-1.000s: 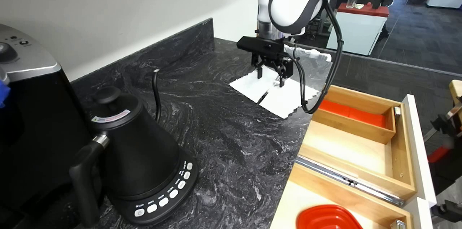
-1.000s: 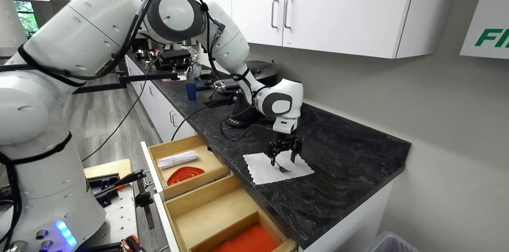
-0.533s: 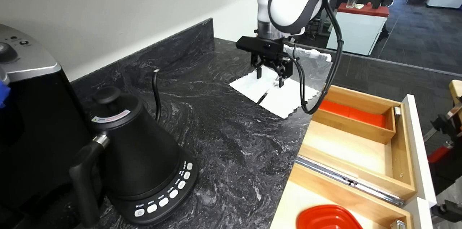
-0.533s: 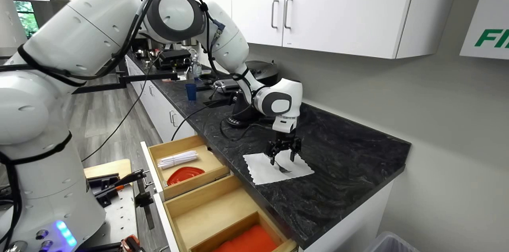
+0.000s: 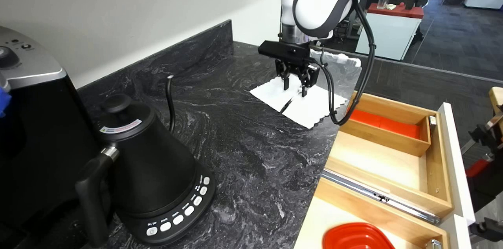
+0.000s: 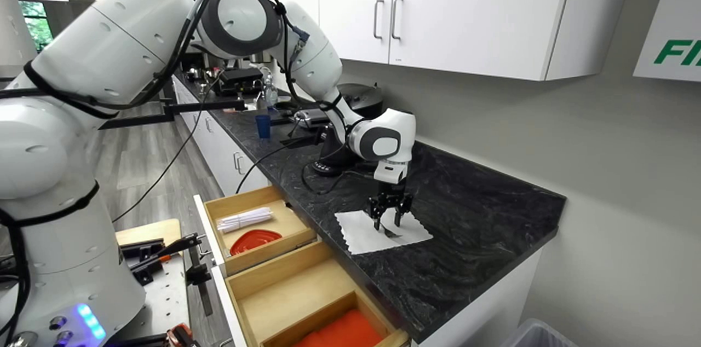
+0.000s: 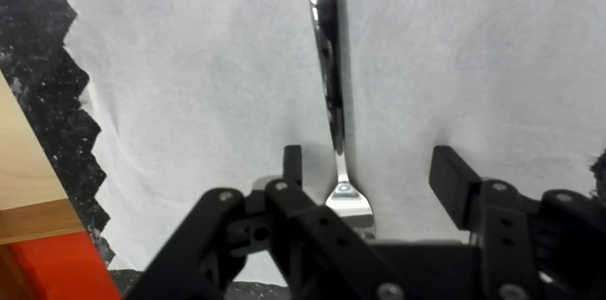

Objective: Put the silver fork inside the open drawer on the right

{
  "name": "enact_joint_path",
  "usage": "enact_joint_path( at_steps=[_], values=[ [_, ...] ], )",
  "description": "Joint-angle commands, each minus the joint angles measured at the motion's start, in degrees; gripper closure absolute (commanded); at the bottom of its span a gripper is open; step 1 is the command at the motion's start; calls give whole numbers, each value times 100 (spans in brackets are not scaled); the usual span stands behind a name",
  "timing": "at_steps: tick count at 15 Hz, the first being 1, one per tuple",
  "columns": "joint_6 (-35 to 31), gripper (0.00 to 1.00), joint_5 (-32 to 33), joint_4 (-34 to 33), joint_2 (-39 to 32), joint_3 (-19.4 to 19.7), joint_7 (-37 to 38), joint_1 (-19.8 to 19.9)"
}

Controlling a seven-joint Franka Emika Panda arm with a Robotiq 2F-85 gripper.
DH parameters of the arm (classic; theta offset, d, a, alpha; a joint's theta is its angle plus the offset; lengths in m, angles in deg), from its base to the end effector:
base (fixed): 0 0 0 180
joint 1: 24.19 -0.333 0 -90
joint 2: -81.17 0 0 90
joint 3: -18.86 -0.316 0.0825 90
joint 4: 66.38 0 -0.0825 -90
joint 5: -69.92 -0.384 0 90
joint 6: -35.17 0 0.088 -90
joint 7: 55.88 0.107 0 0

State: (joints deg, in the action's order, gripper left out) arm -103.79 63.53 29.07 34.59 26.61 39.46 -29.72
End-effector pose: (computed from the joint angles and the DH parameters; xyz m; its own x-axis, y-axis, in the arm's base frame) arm 0.6707 -0.0173 0.1308 -0.1765 -0.9838 0.0327 -0.9832 0.1777 0.0405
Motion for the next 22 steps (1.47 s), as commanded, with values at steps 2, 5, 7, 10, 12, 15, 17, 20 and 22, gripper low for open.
enact_joint_path(
  at_steps=[2,5,7,10,12,15,17,20,22],
  values=[
    [57,66,-68,307,318,-10,18,10],
    [63,86,-69,288,318,-15,9,17],
    [65,94,-71,282,318,-15,9,20],
    [64,100,-70,277,319,-13,11,22],
    [73,95,-64,270,330,-2,25,16],
    [330,95,-7,302,577,48,88,-45],
    [426,95,84,371,853,113,151,-122],
    [714,95,188,304,1104,141,214,-146],
    [947,95,276,274,1242,142,219,-120]
  ],
)
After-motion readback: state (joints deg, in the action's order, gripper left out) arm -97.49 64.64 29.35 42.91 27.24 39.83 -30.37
